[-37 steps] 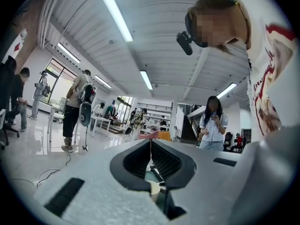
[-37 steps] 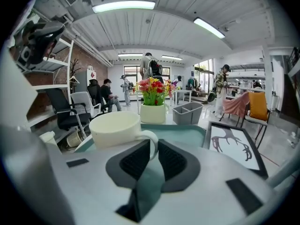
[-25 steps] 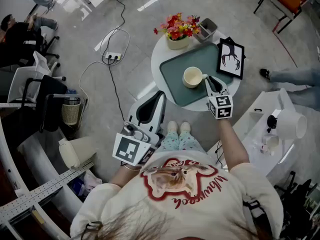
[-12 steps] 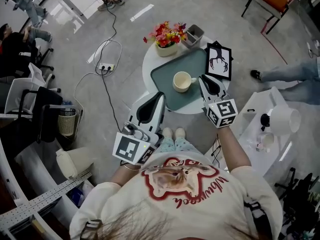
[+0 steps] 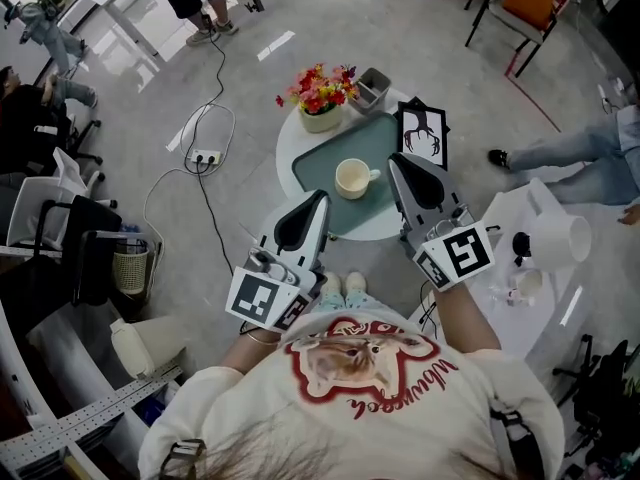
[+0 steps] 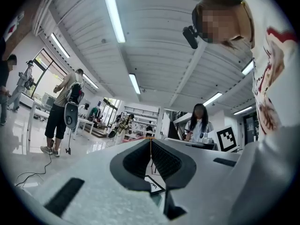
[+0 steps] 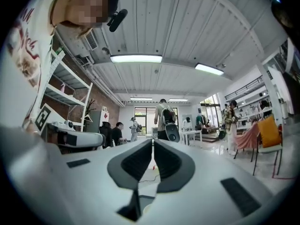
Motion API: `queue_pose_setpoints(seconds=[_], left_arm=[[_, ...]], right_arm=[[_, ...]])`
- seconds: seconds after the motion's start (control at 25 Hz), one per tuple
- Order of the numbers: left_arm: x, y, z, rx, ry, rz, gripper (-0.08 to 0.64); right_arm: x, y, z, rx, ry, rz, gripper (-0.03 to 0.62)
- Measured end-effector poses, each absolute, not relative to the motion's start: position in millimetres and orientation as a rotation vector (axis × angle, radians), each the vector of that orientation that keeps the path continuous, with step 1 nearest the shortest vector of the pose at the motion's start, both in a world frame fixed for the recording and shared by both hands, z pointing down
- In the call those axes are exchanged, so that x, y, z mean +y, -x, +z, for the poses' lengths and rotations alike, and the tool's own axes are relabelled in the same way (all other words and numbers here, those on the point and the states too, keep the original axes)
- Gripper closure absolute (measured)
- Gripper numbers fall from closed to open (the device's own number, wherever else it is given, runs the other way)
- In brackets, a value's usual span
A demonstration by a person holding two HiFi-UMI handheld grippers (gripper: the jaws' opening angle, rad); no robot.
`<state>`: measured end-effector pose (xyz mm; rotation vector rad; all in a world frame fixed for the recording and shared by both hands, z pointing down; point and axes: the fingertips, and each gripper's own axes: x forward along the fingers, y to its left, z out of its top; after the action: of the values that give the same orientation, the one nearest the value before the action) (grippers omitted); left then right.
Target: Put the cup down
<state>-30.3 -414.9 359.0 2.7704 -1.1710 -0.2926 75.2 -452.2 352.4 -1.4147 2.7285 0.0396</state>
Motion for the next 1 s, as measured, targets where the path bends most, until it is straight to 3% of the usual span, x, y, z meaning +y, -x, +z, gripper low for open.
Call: queue_pose_setpoints(seconds=[1.0], left_arm=[[-346.9, 34.7, 342.6, -1.064, -2.916, -0.309, 0.543]], right_arm=[[-358.9, -56.2, 341.1, 2.642, 1.403, 0.097, 0.563]])
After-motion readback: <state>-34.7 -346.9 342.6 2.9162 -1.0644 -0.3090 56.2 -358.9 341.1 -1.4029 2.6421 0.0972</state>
